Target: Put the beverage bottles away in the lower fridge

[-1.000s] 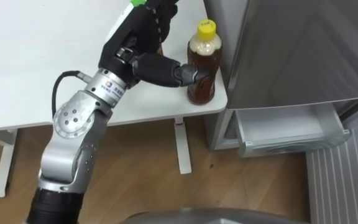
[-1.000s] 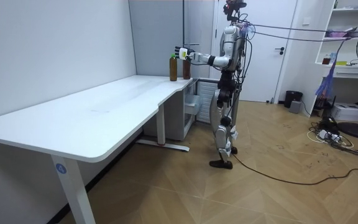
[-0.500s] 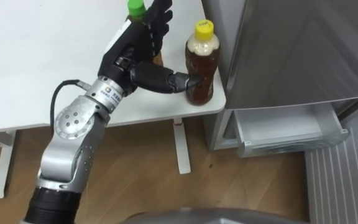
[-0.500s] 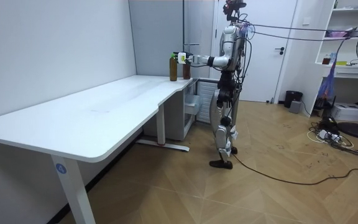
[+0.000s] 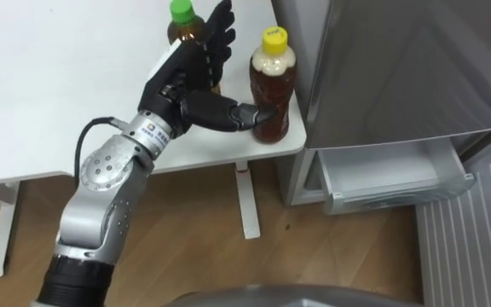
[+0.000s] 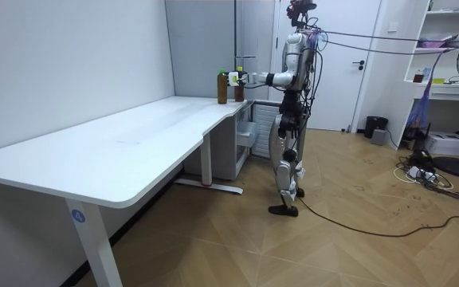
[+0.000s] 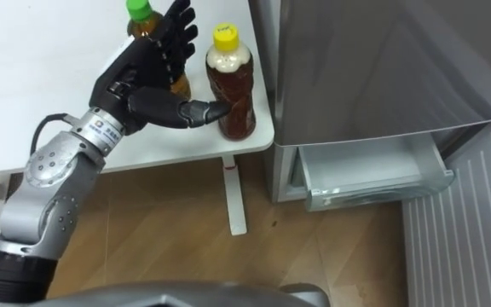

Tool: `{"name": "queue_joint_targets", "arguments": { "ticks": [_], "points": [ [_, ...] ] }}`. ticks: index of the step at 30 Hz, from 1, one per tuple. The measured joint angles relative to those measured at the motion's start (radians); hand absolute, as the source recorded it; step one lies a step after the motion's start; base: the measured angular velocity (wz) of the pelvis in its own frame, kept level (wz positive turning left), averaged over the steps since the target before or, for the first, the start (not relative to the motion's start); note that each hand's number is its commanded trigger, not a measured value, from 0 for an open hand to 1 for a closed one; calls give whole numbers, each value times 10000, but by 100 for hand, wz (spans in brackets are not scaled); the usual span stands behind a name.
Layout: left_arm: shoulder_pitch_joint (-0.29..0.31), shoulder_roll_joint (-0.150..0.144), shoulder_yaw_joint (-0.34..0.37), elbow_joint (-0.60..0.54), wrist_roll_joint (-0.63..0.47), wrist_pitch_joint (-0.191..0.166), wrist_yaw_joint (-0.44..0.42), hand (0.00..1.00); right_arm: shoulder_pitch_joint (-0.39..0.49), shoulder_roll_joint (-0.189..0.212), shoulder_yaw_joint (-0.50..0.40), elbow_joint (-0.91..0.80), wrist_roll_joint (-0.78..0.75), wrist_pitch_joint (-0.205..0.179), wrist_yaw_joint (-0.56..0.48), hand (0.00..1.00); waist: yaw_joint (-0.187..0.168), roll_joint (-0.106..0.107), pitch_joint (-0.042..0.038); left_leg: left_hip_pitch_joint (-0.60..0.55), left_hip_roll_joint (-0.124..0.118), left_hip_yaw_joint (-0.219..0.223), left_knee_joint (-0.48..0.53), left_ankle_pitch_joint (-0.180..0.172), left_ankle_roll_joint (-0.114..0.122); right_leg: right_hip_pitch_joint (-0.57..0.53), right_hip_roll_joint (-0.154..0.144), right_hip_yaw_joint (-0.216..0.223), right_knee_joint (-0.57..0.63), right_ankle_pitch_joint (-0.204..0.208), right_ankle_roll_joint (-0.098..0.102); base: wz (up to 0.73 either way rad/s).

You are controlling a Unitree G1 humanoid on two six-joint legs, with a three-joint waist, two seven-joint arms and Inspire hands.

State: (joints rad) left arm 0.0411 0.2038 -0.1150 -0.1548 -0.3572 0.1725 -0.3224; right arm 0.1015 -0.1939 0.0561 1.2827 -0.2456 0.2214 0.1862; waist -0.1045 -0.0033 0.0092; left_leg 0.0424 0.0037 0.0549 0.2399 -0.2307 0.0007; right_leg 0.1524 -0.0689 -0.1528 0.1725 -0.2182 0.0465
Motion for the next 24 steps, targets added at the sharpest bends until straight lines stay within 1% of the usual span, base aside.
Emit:
{"name": "queue_joint_targets", "arguments": {
  "ticks": [6,7,9,12,18,24],
  "points": [
    [-3,-1,1,0,-31,53,-247,0,109,22,-10,-23,3,30,-18,0,-79,62,-37,23,-1,1,28,0,0,32,-4,-23,-3,1,-2,0],
    [-19,-1,2,-7,-46,104,-269,0,153,23,-15,-47,0,78,-1,0,-117,74,-44,23,-3,3,34,0,0,42,-6,-21,-6,1,-2,3],
    [-74,0,2,-8,-47,201,-369,0,167,22,-24,-157,-1,124,34,0,-131,86,-43,19,-4,6,37,0,0,47,-8,-21,-6,1,-2,0],
    [-175,39,1,-6,-49,265,-464,0,160,19,-25,-344,-21,195,115,0,-287,100,-36,19,-4,5,41,0,0,49,-8,-4,-5,1,-2,0],
    [-789,43,-49,-6,-49,297,-768,0,174,-2,-22,-458,-136,198,107,0,-303,215,-20,33,-7,20,-5,0,0,50,-8,30,9,2,-3,0],
    [-844,48,-54,-6,-60,297,-865,0,160,-6,-23,-475,-360,193,113,0,-310,224,1,42,-7,35,-8,0,0,40,-9,31,10,2,-3,0]
  ]
}}
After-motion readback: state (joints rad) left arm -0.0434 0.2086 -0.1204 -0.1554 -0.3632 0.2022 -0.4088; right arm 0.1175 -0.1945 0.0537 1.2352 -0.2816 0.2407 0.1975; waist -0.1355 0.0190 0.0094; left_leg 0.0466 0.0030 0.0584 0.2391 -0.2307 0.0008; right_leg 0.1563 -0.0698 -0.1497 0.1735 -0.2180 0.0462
